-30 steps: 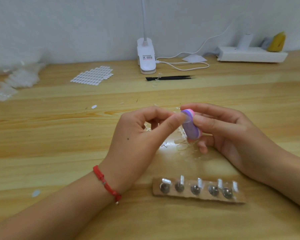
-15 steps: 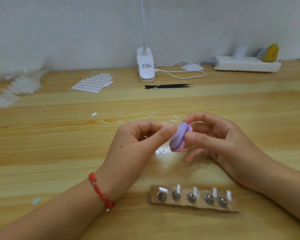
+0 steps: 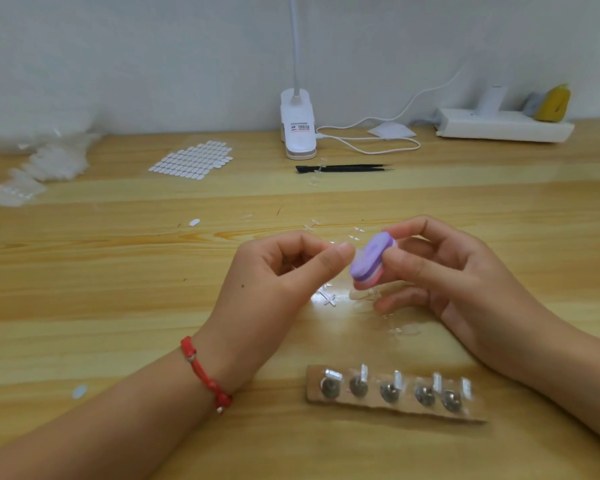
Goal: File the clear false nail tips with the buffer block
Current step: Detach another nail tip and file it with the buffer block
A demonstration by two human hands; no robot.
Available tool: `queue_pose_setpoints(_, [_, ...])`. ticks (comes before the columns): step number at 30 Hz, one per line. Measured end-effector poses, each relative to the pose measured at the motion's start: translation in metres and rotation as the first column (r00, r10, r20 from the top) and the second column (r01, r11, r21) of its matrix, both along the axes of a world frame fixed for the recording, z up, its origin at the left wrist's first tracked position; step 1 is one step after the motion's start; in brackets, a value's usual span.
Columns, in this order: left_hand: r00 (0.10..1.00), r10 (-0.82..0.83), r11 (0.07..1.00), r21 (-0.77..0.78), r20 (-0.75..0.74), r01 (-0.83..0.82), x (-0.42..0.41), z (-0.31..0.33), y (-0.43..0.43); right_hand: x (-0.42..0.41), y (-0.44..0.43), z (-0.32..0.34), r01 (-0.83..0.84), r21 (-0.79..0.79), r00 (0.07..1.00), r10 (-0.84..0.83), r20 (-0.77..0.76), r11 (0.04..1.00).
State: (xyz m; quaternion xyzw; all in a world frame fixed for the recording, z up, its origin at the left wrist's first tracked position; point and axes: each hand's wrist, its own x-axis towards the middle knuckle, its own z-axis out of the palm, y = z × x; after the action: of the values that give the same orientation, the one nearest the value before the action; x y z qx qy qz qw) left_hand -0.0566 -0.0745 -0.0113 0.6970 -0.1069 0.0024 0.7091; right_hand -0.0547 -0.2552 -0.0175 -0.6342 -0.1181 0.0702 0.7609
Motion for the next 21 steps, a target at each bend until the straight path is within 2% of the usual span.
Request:
queue_pose_setpoints(3, [1.000, -0.025, 1.000, 0.018, 0.017, 0.025, 0.0001, -0.0006, 0.0000, -0.0039, 0.0029, 0.0004, -0.065, -0.104, 0.996, 0.071, 0.058, 0.992])
queue_pose_setpoints(8, [0.999, -0.029, 0.999, 0.039, 0.030, 0.028, -0.0004, 0.0010, -0.0003, -0.0009, -0.0004, 0.0025, -0.014, 0.022, 1.000, 0.014, -0.003, 1.000])
queue_pose_setpoints(11, [0.998, -0.042, 0.998, 0.045, 0.044, 0.040, 0.0002, 0.0004, 0.0002, -0.0039, 0.0013, 0.0015, -0.092, -0.084, 0.993, 0.098, 0.068, 0.992])
queue_pose_setpoints(15, [0.997, -0.054, 0.997, 0.062, 0.052, 0.051, 0.0000, -0.0004, 0.0012, -0.0022, 0.0000, 0.0026, -0.037, 0.022, 0.999, 0.036, 0.028, 0.999])
queue_pose_setpoints(19, [0.996, -0.059, 0.997, 0.051, 0.061, 0.056, 0.0009, -0.0013, 0.0015, -0.0057, 0.0024, 0.0024, -0.115, -0.126, 0.987, 0.128, 0.094, 0.985])
queue_pose_setpoints(21, [0.995, -0.070, 0.995, 0.082, 0.068, 0.064, 0.0014, -0.0026, 0.0003, -0.0041, 0.0020, 0.0021, -0.086, -0.076, 0.992, 0.093, 0.088, 0.993])
